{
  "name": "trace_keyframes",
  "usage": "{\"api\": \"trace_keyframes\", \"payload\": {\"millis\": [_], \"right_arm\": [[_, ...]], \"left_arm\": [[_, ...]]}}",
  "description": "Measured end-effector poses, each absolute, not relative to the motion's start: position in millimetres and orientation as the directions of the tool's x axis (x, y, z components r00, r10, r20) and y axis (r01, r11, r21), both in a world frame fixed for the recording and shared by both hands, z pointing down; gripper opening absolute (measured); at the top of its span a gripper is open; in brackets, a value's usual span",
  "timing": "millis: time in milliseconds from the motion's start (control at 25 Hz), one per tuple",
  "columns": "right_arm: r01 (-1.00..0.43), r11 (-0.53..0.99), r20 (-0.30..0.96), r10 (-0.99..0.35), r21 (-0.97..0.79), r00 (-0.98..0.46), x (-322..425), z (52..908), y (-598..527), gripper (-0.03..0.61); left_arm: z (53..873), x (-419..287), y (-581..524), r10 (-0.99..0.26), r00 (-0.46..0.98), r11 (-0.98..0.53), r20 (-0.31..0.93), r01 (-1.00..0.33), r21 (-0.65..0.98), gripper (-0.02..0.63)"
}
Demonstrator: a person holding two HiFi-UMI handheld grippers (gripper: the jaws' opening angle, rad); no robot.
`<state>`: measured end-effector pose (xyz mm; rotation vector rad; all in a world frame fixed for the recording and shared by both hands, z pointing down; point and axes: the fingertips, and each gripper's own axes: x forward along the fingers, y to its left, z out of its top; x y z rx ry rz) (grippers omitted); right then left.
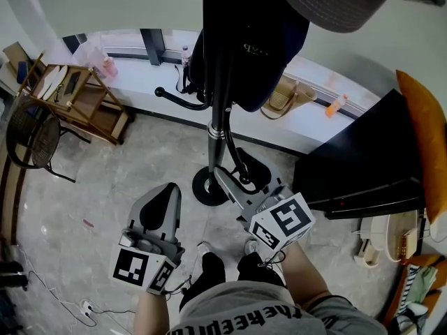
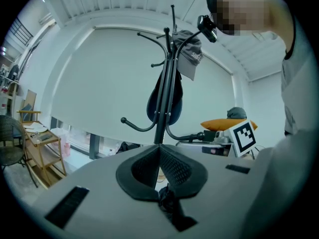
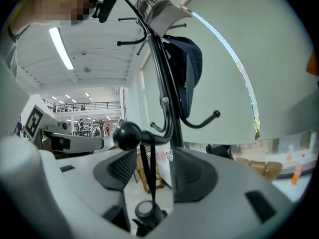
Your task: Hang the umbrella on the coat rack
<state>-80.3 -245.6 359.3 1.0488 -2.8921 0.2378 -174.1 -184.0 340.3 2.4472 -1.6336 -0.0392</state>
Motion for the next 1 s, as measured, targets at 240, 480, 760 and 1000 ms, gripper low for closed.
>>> {"api": "trace_keyframes", "payload": {"millis": [240,480,760,1000], "right_arm": [[-0.632,0.765,0.146,-0.615,-0.125,-0.775,-76.9,368.9,-243.8,0.244],[-0.626,0.768,0.148,-0.610,-0.132,-0.779,-77.3,370.5,-239.1,0.244],[-0.630,0.765,0.147,-0.614,-0.134,-0.776,-73.0,367.7,-235.3,0.244],[-0.635,0.760,0.157,-0.616,-0.139,-0.772,-67.7,367.6,-228.7,0.228]], "left_arm": [[342.0,-169.8,-185.2,-0.914,0.396,-0.375,0.092,-0.909,0.182,0.015],[342.1,-166.1,-184.1,-0.912,0.400,-0.380,0.090,-0.907,0.182,0.015],[339.8,-162.0,-182.2,-0.911,0.404,-0.384,0.085,-0.905,0.182,0.015],[336.1,-160.4,-180.6,-0.912,0.405,-0.387,0.072,-0.904,0.184,0.015]]}}
